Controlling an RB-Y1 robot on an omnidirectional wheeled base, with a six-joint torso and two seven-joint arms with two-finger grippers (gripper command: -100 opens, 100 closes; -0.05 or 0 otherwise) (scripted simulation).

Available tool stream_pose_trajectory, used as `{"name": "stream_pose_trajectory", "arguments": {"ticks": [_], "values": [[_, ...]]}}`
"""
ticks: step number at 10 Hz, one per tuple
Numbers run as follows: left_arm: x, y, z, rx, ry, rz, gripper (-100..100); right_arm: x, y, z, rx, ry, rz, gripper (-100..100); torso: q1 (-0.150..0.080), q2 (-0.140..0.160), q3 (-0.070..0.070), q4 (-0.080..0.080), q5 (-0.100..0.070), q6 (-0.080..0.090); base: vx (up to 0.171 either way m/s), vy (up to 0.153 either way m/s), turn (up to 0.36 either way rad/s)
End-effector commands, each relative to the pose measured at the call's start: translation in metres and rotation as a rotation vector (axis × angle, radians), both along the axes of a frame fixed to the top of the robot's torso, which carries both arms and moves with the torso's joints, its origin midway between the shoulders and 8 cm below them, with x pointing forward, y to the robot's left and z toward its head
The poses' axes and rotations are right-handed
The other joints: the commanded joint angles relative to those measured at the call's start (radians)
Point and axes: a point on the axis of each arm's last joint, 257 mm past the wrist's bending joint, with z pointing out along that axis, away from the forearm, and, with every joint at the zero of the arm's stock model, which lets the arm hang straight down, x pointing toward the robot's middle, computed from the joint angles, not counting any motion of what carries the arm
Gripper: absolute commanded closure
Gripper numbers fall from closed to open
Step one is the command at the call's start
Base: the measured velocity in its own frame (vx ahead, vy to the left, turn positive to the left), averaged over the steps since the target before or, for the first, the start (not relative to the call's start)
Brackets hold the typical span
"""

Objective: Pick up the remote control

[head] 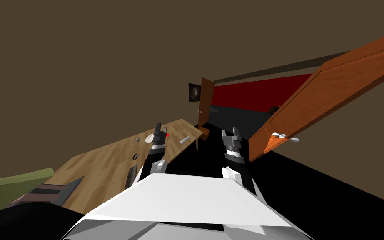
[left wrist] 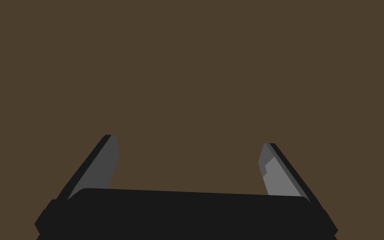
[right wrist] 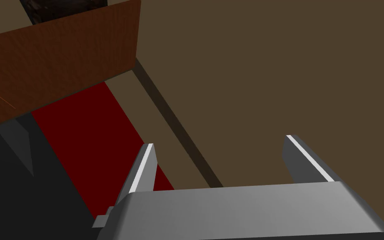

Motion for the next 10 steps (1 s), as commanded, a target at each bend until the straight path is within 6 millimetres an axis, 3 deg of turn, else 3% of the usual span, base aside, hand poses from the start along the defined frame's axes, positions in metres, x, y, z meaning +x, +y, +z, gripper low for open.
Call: {"name": "stream_pose_trajectory", "arguments": {"ticks": [1,10], "values": [[0.009,-0.004,-0.003,0.033,0.019,-0.03,-100,0.0,0.0,0.0,0.0,0.0,0.0,0,0.0,0.0,0.0,0.0,0.0,0.0,-0.006,-0.057,0.035],[0.078,0.0,-0.027,0.065,0.161,-0.107,-100,0.0,0.0,0.0,0.0,0.0,0.0,0,-0.008,-0.002,-0.001,0.0,-0.002,0.0,-0.003,-0.119,0.033]]}}
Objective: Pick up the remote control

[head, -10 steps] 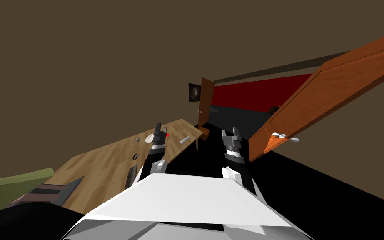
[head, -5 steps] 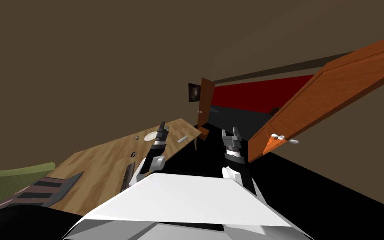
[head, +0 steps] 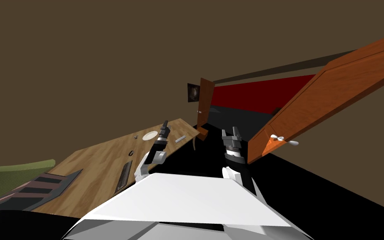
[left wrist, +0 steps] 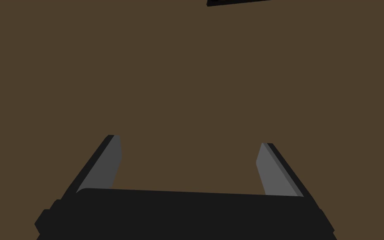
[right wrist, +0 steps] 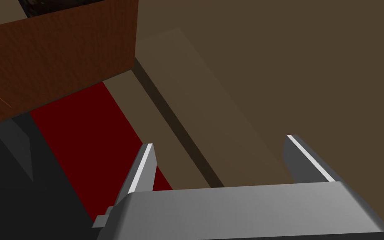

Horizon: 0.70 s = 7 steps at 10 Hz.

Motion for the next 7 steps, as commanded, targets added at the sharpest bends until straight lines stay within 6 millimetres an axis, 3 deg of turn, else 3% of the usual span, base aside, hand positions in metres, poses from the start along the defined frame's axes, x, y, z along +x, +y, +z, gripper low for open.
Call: {"name": "stream_pose_trajectory", "arguments": {"ticks": [1,7], "values": [[0.016,0.004,-0.004,-0.009,0.033,-0.005,-100,0.0,0.0,0.0,0.0,0.0,0.0,0,0.0,0.0,0.0,0.0,0.0,0.0,0.009,-0.114,0.028],[0.061,0.019,-0.029,-0.053,0.151,-0.004,-100,0.0,0.0,0.0,0.0,0.0,0.0,0,0.002,0.0,0.0,0.0,0.0,0.0,0.011,-0.084,0.021]]}}
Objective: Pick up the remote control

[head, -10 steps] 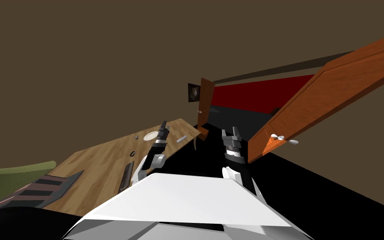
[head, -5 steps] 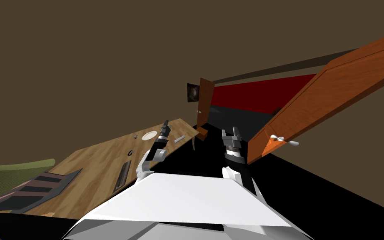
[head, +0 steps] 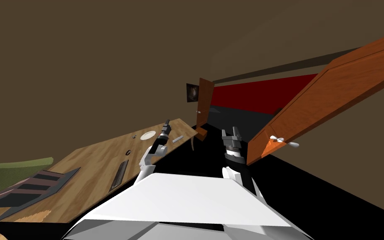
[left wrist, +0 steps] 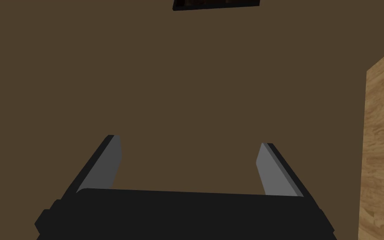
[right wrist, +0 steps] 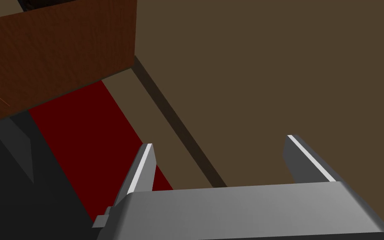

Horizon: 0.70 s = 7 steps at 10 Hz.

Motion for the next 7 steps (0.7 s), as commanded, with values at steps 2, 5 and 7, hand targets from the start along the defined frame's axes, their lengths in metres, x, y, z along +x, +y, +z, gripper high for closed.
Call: {"name": "stream_pose_trajectory", "arguments": {"ticks": [2,5,7], "values": [[0.026,0.007,-0.013,-0.03,0.065,0.004,-100,0.0,0.0,0.0,0.0,0.0,0.0,0,0.001,0.0,0.0,0.0,0.0,0.0,0.016,-0.081,0.017],[0.043,0.013,-0.028,-0.054,0.137,0.01,-100,0.0,0.0,0.0,0.0,0.0,0.0,0,0.001,0.0,0.0,0.0,0.0,0.0,0.017,-0.075,0.014],[0.058,0.019,-0.041,-0.08,0.194,0.017,-100,0.0,0.0,0.0,0.0,0.0,0.0,0,0.002,0.0,0.0,0.0,0.0,0.0,0.02,-0.073,0.011]]}}
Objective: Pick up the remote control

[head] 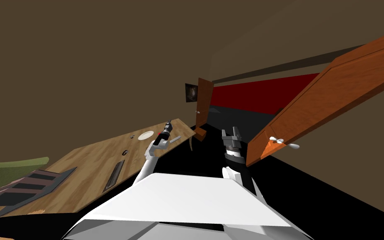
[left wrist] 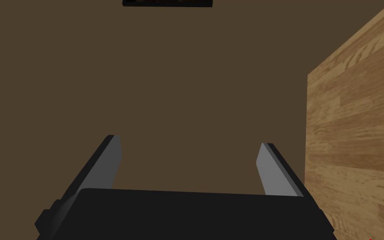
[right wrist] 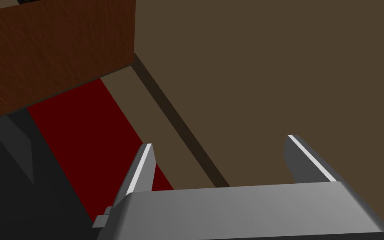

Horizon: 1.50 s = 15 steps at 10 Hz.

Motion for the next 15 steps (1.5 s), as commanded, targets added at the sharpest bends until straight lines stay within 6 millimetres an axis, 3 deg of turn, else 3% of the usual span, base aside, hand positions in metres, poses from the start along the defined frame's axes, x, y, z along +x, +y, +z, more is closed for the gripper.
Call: {"name": "stream_pose_trajectory", "arguments": {"ticks": [1,10,15], "values": [[0.014,0.007,-0.011,-0.03,0.051,0.008,-100,0.0,0.0,0.0,0.0,0.0,0.0,0,0.0,0.0,0.0,0.0,0.0,0.0,0.034,-0.084,0.009],[0.054,0.032,-0.071,-0.152,0.301,0.052,-100,0.0,0.0,0.0,0.0,0.0,0.0,0,0.001,-0.001,-0.001,0.0,0.0,0.0,0.03,-0.052,0.0],[0.059,0.048,-0.129,-0.225,0.495,0.094,-100,0.0,0.0,0.0,0.0,0.0,0.0,0,0.003,-0.002,-0.001,0.0,0.001,0.0,0.044,-0.033,-0.01]]}}
